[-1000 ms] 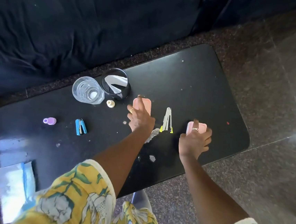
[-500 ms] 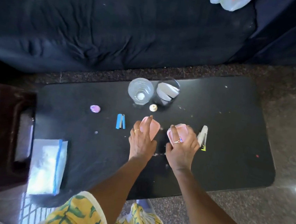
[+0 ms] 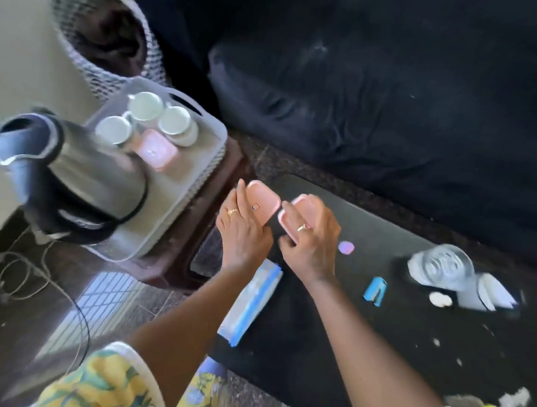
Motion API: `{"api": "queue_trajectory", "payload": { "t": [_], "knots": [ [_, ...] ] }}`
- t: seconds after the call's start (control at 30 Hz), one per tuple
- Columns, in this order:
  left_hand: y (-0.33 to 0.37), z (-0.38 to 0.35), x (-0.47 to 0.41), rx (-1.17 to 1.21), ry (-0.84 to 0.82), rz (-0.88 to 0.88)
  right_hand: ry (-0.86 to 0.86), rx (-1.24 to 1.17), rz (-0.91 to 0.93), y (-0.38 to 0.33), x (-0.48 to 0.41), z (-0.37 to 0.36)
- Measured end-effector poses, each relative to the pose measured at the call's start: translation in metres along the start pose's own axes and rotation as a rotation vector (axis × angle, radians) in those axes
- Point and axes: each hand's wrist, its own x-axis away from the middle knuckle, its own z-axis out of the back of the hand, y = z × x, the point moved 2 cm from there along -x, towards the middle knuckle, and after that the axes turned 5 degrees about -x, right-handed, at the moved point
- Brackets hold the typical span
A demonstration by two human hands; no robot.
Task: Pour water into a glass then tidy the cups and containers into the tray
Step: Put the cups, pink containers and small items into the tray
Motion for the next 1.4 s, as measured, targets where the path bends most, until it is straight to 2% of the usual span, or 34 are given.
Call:
{"api": "queue_trajectory", "payload": {
  "t": [0.13,0.27,0.4,0.47,0.6,0.7,0.83,1.03,1.2,1.3,1.4],
  "knots": [
    [-0.046,0.053,-0.058,0.004,0.08,0.168,-0.199,-0.119,0.128,-0.056,-0.078,-0.037],
    [-0.084,0.073,-0.098,0.024,-0.057,0.275,-0.393,-0.086,0.183,-0.097,-0.137,-0.073],
    [-0.114,0.074,-0.127,0.212,-0.113,0.36,-0.505,-0.099,0.232,-0.115,-0.181,-0.107],
    [-0.127,0.068,-0.132,0.224,-0.156,0.391,-0.602,-0.098,0.22,-0.118,-0.195,-0.123],
    [-0.143,0.049,-0.129,0.114,-0.265,0.375,-0.937,0.128,0.275,-0.12,-0.2,-0.152],
    [-0.146,0.038,-0.123,0.065,-0.264,0.353,-1.03,0.236,0.361,-0.122,-0.196,-0.162],
    [-0.148,0.032,-0.121,0.072,-0.278,0.332,-1.044,0.31,0.441,-0.12,-0.198,-0.171],
    [-0.138,0.031,-0.129,0.178,-0.271,0.397,-1.099,0.277,0.321,-0.114,-0.205,-0.171],
    [-0.131,0.029,-0.128,0.163,-0.253,0.443,-0.908,0.223,0.246,-0.115,-0.202,-0.165],
    [-0.131,0.028,-0.131,0.204,-0.26,0.446,-0.79,0.196,0.274,-0.116,-0.193,-0.156],
    [-0.131,0.028,-0.133,0.284,-0.276,0.413,-0.591,0.039,0.285,-0.113,-0.18,-0.142]
  ]
}}
